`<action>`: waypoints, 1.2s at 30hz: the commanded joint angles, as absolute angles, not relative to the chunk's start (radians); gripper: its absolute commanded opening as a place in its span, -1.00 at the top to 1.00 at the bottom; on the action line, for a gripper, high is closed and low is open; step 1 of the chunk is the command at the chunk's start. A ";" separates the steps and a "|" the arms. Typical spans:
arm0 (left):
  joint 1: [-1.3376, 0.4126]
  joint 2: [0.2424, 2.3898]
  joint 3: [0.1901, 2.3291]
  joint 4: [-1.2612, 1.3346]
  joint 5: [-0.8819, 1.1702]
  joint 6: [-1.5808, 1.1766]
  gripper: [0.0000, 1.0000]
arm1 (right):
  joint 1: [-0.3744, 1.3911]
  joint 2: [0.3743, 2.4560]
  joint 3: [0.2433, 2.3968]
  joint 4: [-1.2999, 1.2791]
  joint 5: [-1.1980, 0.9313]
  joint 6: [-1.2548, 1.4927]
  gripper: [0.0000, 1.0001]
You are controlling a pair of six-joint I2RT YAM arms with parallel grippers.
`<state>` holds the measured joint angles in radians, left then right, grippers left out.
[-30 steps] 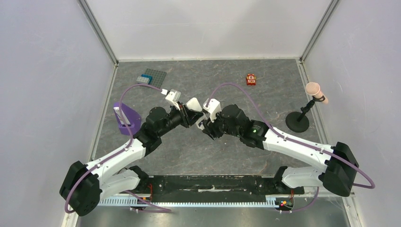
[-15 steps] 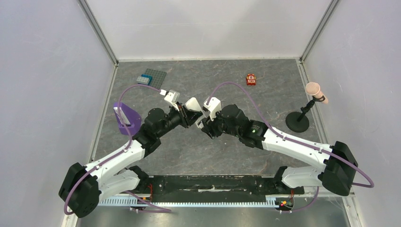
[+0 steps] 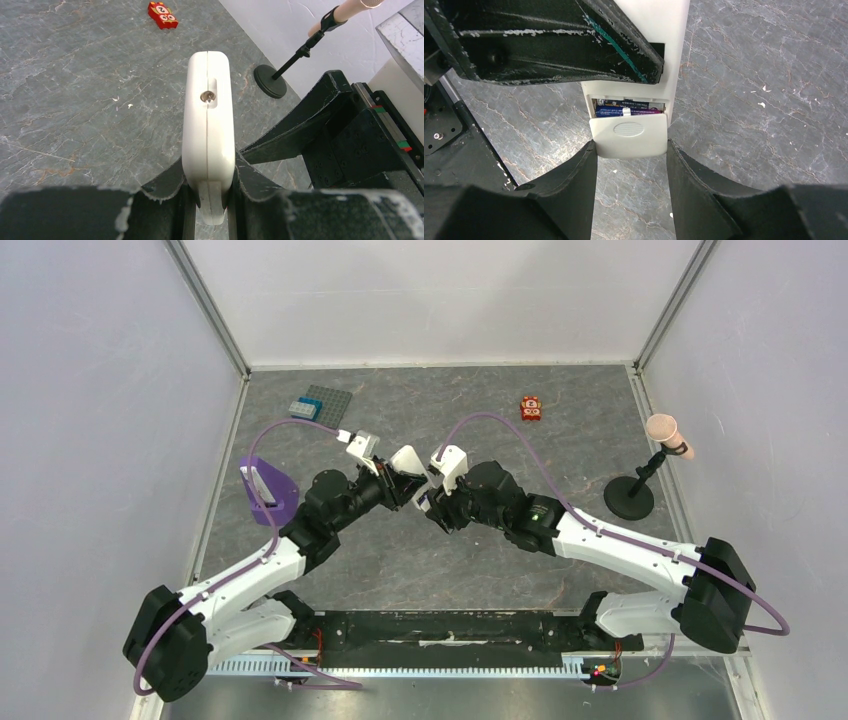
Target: Load the batteries into the remote control
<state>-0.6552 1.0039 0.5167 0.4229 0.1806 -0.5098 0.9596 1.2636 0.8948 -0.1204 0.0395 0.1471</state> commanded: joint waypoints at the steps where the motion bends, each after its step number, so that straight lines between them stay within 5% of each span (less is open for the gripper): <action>1: -0.667 0.984 0.521 0.470 0.157 -0.453 0.96 | 0.961 1.266 0.937 -0.079 0.072 0.156 0.19; 36: -0.706 0.997 0.534 0.428 0.161 -0.403 0.96 | 0.960 1.293 0.960 -0.067 0.113 0.157 0.19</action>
<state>-0.6918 1.0035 0.5167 0.3988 0.1390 -0.4480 0.9649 1.2846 0.9092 -0.1131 0.0551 0.1539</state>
